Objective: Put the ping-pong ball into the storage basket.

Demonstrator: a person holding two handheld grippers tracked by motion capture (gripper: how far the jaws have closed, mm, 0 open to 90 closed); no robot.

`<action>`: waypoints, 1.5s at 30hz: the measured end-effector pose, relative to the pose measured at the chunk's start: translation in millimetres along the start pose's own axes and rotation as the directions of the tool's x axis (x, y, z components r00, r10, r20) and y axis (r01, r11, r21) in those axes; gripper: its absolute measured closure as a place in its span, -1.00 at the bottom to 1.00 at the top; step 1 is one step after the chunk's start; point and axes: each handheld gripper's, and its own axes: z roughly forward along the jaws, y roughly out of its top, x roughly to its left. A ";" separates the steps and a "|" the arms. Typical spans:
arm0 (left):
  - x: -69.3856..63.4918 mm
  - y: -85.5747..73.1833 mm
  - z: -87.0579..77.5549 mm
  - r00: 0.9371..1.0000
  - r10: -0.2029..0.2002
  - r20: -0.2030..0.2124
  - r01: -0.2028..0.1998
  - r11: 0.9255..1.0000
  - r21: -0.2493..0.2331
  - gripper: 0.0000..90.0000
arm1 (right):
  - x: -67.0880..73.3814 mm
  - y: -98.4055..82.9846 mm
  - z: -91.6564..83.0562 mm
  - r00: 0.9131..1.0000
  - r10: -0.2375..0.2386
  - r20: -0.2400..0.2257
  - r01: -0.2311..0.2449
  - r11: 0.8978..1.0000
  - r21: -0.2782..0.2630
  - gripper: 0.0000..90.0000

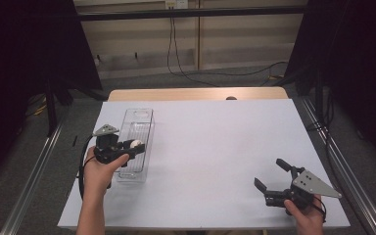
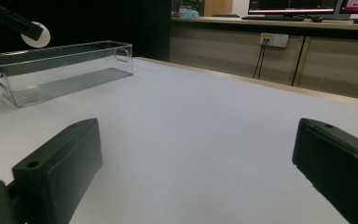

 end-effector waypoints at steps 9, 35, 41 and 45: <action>4.4 -2.3 0.2 1.000 0.011 -0.025 -0.011 1.000 -0.001 0.14 | 0.0 0.1 0.3 1.000 0.000 0.002 0.000 1.000 -0.001 -0.98; 10.0 -13.8 -8.5 0.994 0.001 -0.113 -0.020 0.985 -0.171 -0.58 | -2.0 0.1 -1.5 1.000 0.011 0.005 -0.011 1.000 -0.006 -0.98; 8.1 -21.9 -14.8 0.995 -0.013 -0.099 -0.007 0.980 -0.201 -0.67 | -1.0 0.2 -1.4 1.000 0.013 0.010 -0.013 1.000 -0.005 -0.98; 7.3 -29.7 -17.1 0.995 -0.015 -0.095 -0.008 0.973 -0.232 -0.73 | -1.1 0.1 -1.4 1.000 0.011 0.011 -0.011 1.000 -0.006 -0.98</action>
